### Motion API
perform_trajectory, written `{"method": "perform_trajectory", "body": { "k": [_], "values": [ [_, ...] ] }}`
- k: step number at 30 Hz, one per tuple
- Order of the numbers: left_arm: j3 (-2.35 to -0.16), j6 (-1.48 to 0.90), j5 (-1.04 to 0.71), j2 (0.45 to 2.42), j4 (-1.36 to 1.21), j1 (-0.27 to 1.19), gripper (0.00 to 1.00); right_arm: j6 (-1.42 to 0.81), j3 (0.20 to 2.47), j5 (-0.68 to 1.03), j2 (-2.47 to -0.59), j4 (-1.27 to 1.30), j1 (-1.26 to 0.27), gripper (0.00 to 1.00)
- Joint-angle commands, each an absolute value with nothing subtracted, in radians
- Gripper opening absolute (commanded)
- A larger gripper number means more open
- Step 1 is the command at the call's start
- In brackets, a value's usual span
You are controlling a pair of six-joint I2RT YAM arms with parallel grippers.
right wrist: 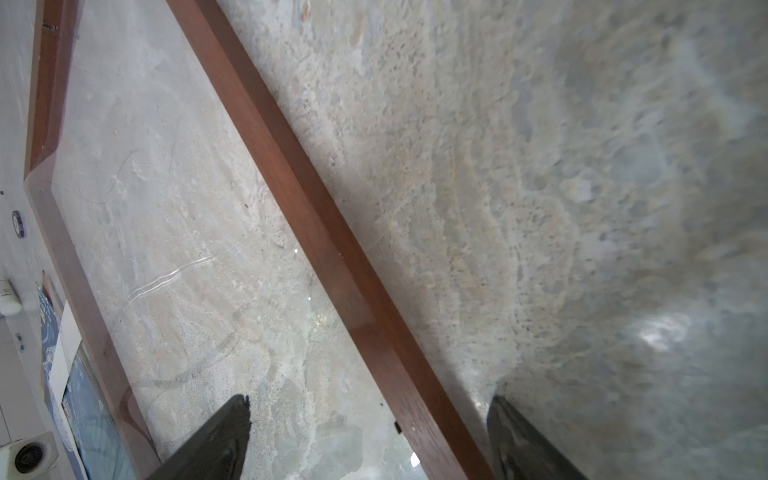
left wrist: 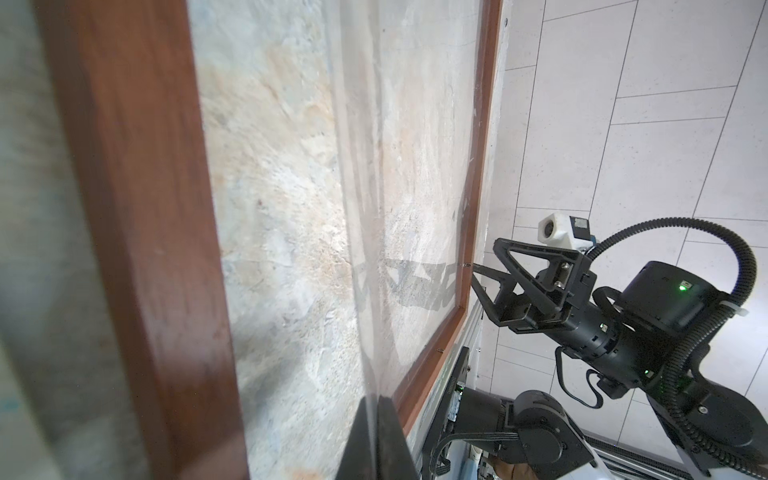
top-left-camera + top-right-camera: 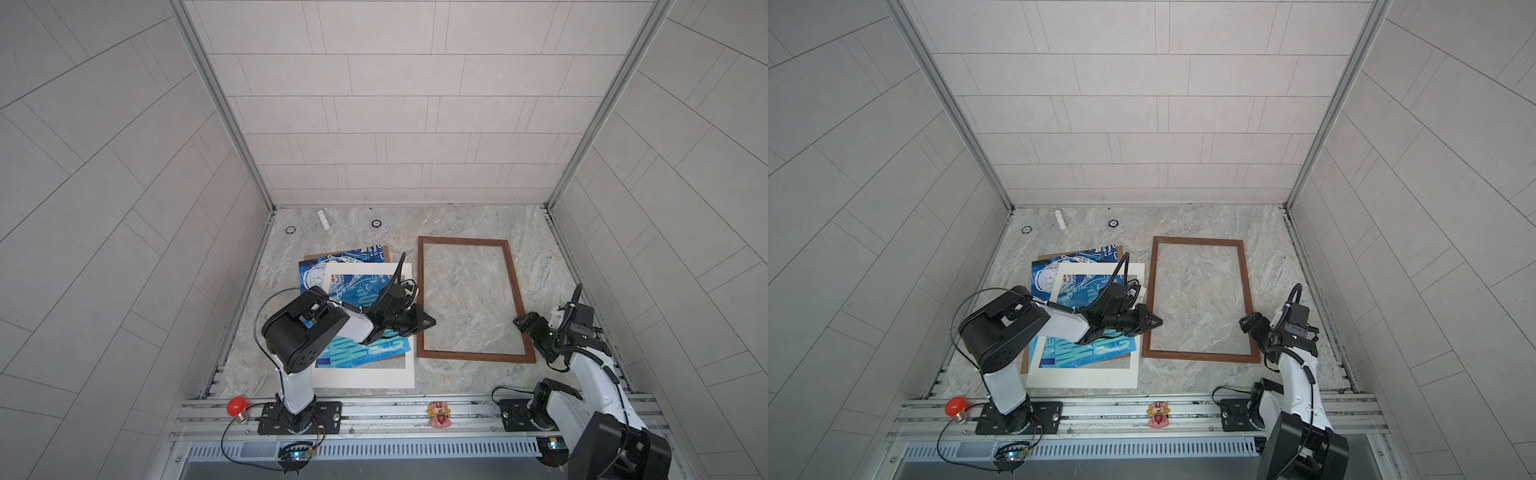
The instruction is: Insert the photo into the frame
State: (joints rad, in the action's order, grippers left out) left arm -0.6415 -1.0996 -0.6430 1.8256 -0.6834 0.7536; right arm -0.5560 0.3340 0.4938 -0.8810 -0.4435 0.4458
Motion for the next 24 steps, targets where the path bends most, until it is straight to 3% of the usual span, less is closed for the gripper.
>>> {"method": "perform_trajectory", "body": {
  "k": [1, 11, 17, 24],
  "values": [
    [-0.635, -1.092, -0.641, 1.837, -0.729, 0.755, 0.00, -0.559, 0.317, 0.500, -0.925, -0.391, 0.442, 0.85],
    [-0.726, -0.906, -0.592, 1.777, -0.355, 0.755, 0.04, -0.561, 0.325, 0.572, -1.032, -0.355, 0.436, 0.84],
    [-0.767, -0.860, -0.587, 1.778, -0.243, 0.757, 0.21, -0.559, 0.322, 0.593, -1.027, -0.347, 0.434, 0.83],
    [-0.824, -0.811, -0.583, 1.792, -0.132, 0.769, 0.27, -0.558, 0.320, 0.598, -1.018, -0.343, 0.434, 0.83]
  ]
}}
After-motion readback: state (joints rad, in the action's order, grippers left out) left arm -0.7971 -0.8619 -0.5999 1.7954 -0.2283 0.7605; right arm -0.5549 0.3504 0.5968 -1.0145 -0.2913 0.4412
